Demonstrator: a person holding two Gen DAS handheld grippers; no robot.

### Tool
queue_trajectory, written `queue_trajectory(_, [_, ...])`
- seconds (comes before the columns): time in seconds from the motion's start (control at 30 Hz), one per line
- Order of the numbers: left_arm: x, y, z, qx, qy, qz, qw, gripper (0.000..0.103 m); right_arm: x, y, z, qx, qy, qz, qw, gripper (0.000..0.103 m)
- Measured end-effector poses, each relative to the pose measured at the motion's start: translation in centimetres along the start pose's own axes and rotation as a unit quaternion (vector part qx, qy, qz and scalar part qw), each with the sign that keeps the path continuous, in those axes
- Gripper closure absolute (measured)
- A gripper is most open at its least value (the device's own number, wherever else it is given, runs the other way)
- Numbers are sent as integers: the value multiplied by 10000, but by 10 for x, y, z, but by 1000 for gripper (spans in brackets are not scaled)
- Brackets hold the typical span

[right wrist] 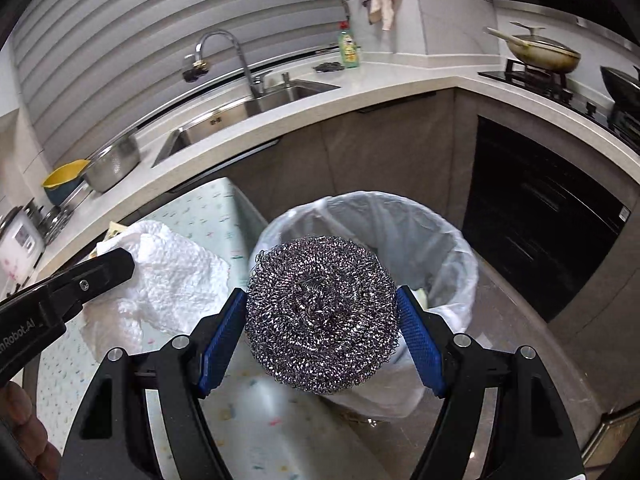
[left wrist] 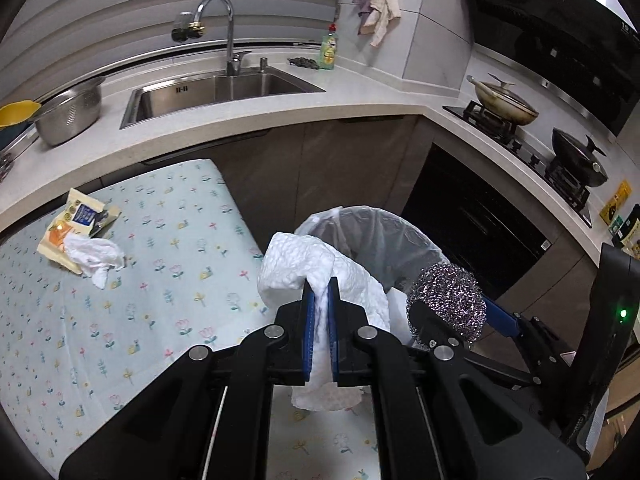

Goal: Collect trash
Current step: 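Carry the tissue and scrubber over the trash bin and open both grippers, then move both tools back over the table toward the yellow snack bag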

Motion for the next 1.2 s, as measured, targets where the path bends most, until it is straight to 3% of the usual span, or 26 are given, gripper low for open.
queue_trajectory(0.17, [-30,-11,27,-148,272,-130,9994,96,-8,-3,31,-189,176,-23,9997,31])
queue_trajectory(0.33, [-54,-21,40,-238,320,-163,9991,95,-19,-4,51,-300,277,-67,9991,31])
queue_trajectory(0.43, [-64,-27,42,-248,327,-161,9990,77,-28,-4,53,-287,285,-119,9991,31])
queue_trajectory(0.5, [-66,-31,42,-236,315,-89,9992,58,-34,-6,52,-254,275,-135,9992,31])
queue_trajectory(0.57, [-66,-34,41,-240,298,-19,9993,52,-39,-8,50,-217,246,-150,9994,31])
queue_trajectory(0.73, [-68,-37,34,-199,187,-2,9996,51,-48,-13,40,-107,172,-154,9997,31])
queue_trajectory(0.87, [-64,-37,19,-27,36,62,10000,40,-51,-18,31,6,155,-119,9998,29])
queue_trajectory(1.2, [-52,-34,-10,185,-231,201,9994,28,-49,-27,13,154,113,31,9998,20])
Point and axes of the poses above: each gripper's, at about its wrist camera, not at the fingertips, and x roughly against the way its jaws point, z to its right, y to its underside, the point moved 6 cm from there along -x, roughly the way its jaws point, and after that the axes turned 2 degrees about y, right-handed, at the moved point
